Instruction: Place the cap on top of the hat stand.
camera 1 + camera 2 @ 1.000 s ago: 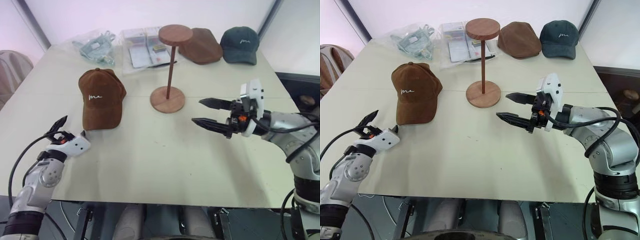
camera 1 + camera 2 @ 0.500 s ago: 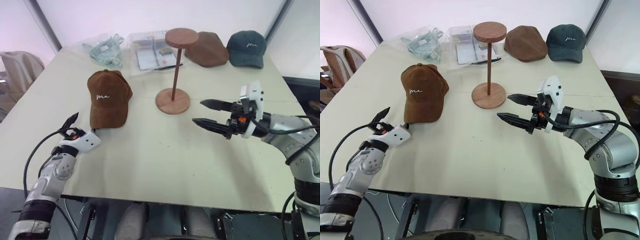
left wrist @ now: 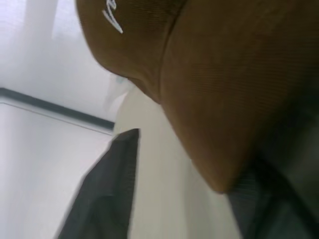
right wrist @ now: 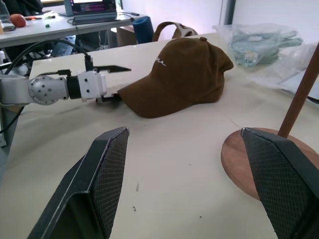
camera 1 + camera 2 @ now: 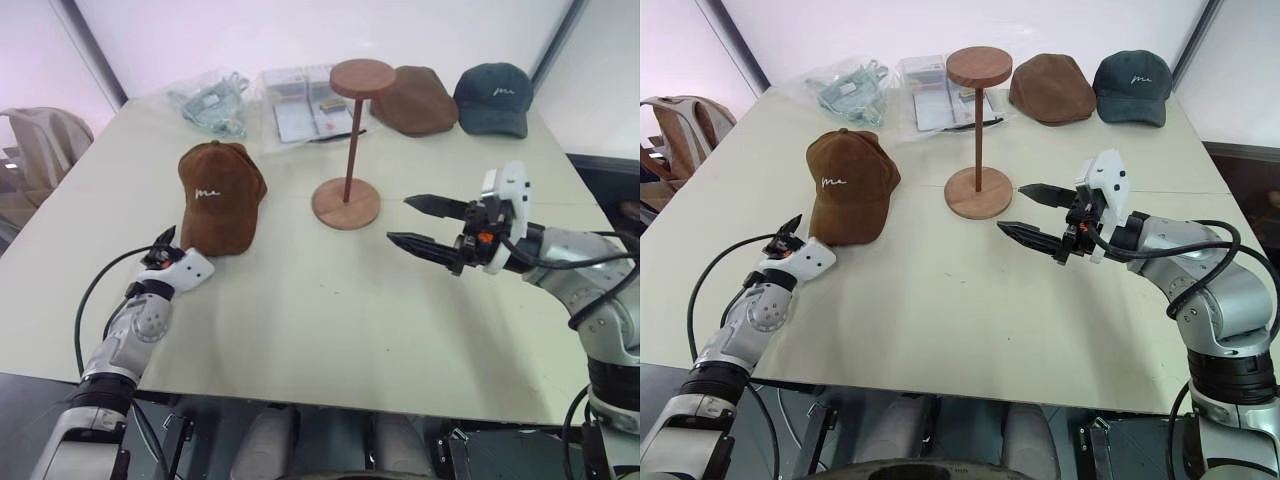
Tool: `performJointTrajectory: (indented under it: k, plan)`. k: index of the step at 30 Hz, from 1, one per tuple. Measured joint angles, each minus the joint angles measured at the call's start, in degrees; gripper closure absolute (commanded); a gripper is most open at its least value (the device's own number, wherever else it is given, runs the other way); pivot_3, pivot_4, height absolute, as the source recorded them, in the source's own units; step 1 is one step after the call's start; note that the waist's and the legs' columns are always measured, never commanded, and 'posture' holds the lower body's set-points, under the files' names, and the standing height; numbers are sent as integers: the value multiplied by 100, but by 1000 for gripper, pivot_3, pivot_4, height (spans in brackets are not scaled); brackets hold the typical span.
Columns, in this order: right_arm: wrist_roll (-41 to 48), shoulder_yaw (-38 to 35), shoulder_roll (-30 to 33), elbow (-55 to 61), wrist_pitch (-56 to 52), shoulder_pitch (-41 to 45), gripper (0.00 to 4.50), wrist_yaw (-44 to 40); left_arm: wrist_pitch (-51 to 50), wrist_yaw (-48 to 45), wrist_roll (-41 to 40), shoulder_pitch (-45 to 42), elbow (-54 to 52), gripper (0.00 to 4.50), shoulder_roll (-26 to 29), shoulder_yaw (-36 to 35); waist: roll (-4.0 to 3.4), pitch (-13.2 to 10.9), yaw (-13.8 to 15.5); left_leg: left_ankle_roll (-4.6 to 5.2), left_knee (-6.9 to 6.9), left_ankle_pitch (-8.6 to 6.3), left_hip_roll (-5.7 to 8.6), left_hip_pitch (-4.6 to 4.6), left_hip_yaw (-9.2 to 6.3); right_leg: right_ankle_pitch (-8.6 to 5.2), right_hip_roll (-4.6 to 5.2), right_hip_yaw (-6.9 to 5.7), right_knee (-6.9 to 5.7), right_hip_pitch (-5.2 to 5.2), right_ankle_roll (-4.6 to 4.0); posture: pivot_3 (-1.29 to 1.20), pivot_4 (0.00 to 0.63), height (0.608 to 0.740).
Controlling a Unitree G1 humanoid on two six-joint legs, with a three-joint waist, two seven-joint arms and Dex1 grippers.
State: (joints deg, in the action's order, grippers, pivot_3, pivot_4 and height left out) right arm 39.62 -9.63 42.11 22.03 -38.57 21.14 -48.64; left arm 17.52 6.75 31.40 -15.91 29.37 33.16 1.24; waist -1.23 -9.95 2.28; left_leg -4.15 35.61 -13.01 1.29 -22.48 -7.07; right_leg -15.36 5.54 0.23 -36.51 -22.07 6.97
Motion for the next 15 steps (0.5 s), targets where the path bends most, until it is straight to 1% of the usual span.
performJointTrajectory:
  k: [2,6,8,12,15]
  plan:
    - [0,5,-1,0,-6,22,844,44,-60,14,-24,43,-137,4463,19,-24,-16,10,4,0,0,0,0,0,0,-1,0,0,1,1,0,0,150,740]
    - [-1,36,-9,-2,-31,78,844,111,-245,243,10,153,-310,4463,-29,-40,-32,22,-7,0,0,0,0,2,4,-2,2,0,2,1,0,0,150,740]
    - [-5,50,-18,-6,-31,122,844,126,-465,544,109,226,-476,4463,-148,-53,-33,23,0,0,-2,0,0,1,4,-2,2,1,2,0,2,0,150,740]
    - [-12,115,-55,-44,-29,133,844,147,-1065,1221,424,452,-954,4463,-519,-139,-18,14,-5,0,-2,0,0,-6,5,-1,2,1,4,-7,4,0,150,740]
    - [-15,143,-77,-48,-26,123,844,173,-1431,1607,649,645,-1538,4463,-956,-115,23,-2,0,-1,-2,1,0,-31,3,4,1,1,7,-27,-2,0,150,740]
